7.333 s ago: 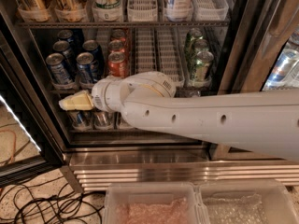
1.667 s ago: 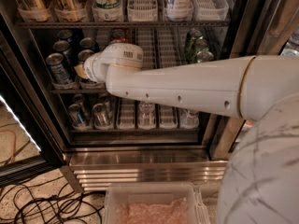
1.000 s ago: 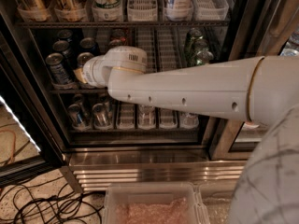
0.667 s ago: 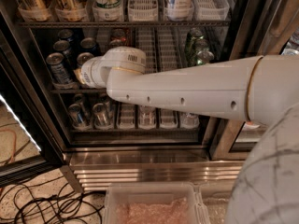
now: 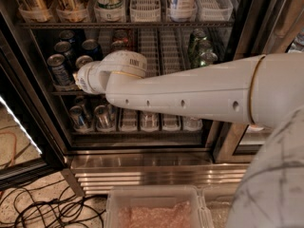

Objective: Pick pepsi can from middle shelf of fridge

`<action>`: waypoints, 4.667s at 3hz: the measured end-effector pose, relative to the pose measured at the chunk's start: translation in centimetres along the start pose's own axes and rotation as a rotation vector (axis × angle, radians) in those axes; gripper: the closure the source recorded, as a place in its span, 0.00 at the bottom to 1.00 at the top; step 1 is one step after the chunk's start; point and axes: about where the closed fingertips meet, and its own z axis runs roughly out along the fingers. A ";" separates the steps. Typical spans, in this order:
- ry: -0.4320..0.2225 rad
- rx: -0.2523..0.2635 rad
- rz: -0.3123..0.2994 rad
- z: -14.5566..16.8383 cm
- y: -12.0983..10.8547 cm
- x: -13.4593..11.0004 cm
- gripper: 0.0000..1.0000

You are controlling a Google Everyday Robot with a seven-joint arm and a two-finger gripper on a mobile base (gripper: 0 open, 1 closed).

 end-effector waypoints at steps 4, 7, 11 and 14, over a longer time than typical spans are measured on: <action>-0.023 -0.041 -0.010 -0.4 1.0 -0.8 1.00; -0.042 -0.069 -0.022 -1.2 1.5 -1.6 1.00; -0.082 -0.063 0.040 -5.3 -1.3 -3.0 1.00; -0.024 -0.252 0.254 -7.4 8.3 2.1 1.00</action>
Offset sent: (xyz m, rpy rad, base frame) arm 0.0057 -0.0248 0.1231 0.0684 0.0129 0.2009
